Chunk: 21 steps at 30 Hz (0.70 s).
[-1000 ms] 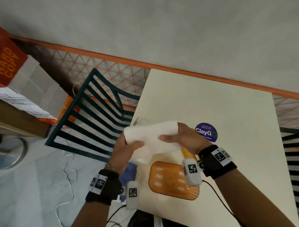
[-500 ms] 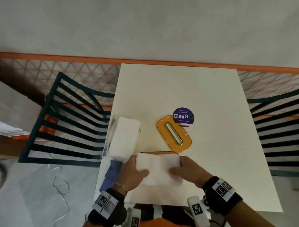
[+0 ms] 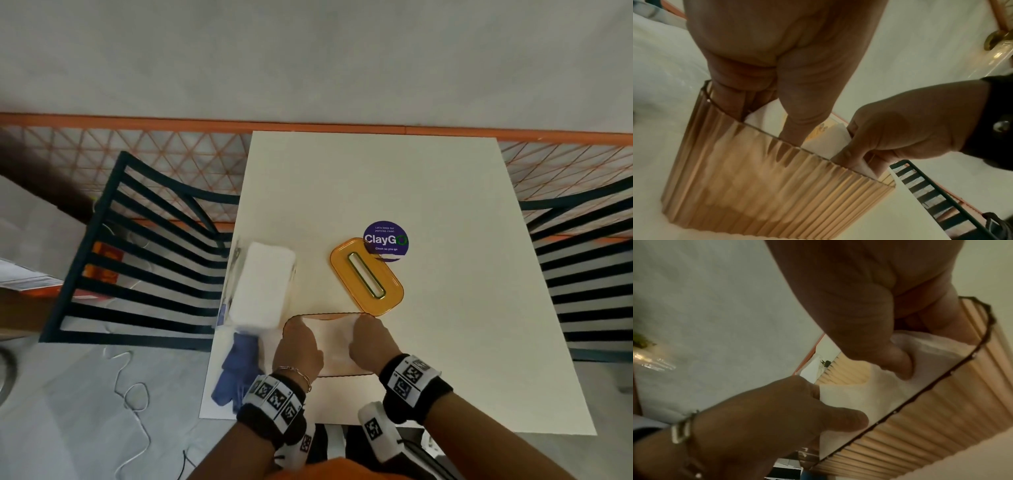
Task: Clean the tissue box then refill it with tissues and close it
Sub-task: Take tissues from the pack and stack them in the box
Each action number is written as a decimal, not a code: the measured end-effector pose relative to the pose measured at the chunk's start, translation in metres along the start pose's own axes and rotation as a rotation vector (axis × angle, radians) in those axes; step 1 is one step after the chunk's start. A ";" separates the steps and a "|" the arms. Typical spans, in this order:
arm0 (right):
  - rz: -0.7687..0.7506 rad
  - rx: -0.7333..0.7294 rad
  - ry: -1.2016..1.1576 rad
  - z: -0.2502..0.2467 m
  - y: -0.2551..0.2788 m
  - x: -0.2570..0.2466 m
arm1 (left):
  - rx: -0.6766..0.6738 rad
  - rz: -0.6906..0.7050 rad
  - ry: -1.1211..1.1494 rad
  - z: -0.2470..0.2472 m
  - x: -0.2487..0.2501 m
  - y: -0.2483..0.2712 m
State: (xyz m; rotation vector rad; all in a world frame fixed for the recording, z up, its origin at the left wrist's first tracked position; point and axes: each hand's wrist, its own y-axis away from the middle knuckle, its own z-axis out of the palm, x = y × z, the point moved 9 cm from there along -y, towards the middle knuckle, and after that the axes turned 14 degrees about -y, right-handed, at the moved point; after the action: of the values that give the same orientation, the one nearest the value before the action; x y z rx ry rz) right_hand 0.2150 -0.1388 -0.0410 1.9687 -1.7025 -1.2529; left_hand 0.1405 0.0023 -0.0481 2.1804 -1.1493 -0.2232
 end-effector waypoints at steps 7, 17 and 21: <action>-0.106 0.137 0.160 -0.025 0.016 -0.011 | 0.280 0.198 -0.146 -0.033 0.017 0.026; -0.365 -0.165 0.396 0.017 0.000 -0.020 | -0.023 0.433 -0.529 0.018 0.027 -0.021; -0.425 -0.150 0.364 0.012 -0.005 -0.020 | -0.056 0.452 -0.505 0.010 0.028 -0.014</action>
State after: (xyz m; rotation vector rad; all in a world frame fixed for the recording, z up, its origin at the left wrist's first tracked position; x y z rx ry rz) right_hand 0.2111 -0.1153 -0.0431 2.3610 -1.0260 -1.0166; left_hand 0.1624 -0.0192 -0.0606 1.7977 -1.8518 -0.6184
